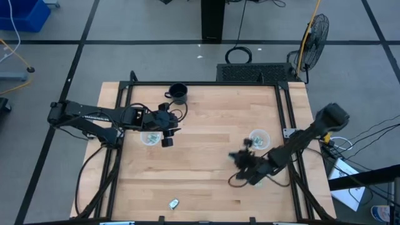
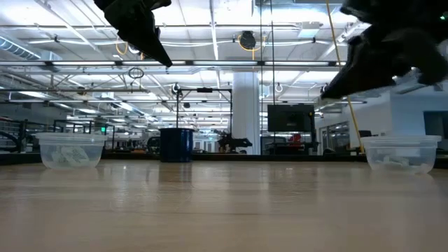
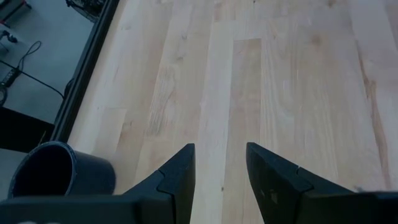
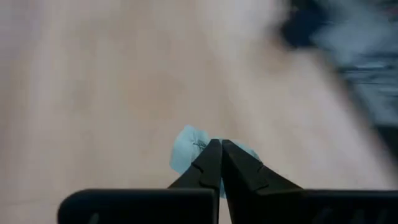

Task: Pick and place Stevia / Truvia into bins
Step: Put the stevia packet into the right container, then put the stevia packet into the left container

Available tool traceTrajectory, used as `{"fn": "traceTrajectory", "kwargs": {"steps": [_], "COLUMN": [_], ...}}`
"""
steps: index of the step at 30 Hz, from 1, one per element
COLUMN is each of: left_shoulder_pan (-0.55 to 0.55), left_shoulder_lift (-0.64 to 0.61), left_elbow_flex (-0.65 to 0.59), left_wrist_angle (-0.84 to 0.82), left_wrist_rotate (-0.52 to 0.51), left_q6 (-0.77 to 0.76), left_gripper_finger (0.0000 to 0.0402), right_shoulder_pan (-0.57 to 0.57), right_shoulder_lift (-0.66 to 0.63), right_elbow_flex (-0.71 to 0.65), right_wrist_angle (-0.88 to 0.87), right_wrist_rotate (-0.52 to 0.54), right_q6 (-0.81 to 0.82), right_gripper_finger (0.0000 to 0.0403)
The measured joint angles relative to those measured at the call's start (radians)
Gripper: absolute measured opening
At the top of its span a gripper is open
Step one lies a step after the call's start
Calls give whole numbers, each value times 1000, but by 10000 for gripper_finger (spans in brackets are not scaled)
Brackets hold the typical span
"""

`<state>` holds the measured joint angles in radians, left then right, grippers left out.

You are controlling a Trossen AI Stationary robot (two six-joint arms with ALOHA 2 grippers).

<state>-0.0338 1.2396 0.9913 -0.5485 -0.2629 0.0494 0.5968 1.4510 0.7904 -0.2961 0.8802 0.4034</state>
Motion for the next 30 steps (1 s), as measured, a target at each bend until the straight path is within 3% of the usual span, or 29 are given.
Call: {"fn": "traceTrajectory", "kwargs": {"steps": [2,4,8,11,14,21,25,30], "left_shoulder_pan": [0,0,0,0,0,0,0,1], "left_shoulder_lift": [0,0,0,0,2,5,5,5], "left_elbow_flex": [0,0,0,0,0,0,0,0], "left_wrist_angle": [0,0,0,1,6,25,29,29], "left_wrist_rotate": [0,0,0,0,0,0,0,0], "left_q6": [0,0,-6,-6,-6,-10,-29,-32], "left_gripper_finger": [150,150,150,150,150,150,150,150], "right_shoulder_pan": [-7,-19,-55,-82,-103,-169,-199,-205], "right_shoulder_lift": [-86,-164,-258,-285,-281,-269,-269,-270], "right_elbow_flex": [-3,1,-9,-53,-109,-187,-189,-189], "right_wrist_angle": [-142,-288,-623,-692,-657,-641,-615,-540], "right_wrist_rotate": [112,147,50,-68,-186,-253,-328,-331], "right_q6": [108,264,655,812,831,796,676,581], "right_gripper_finger": [1,1,1,1,1,8,34,76]}}
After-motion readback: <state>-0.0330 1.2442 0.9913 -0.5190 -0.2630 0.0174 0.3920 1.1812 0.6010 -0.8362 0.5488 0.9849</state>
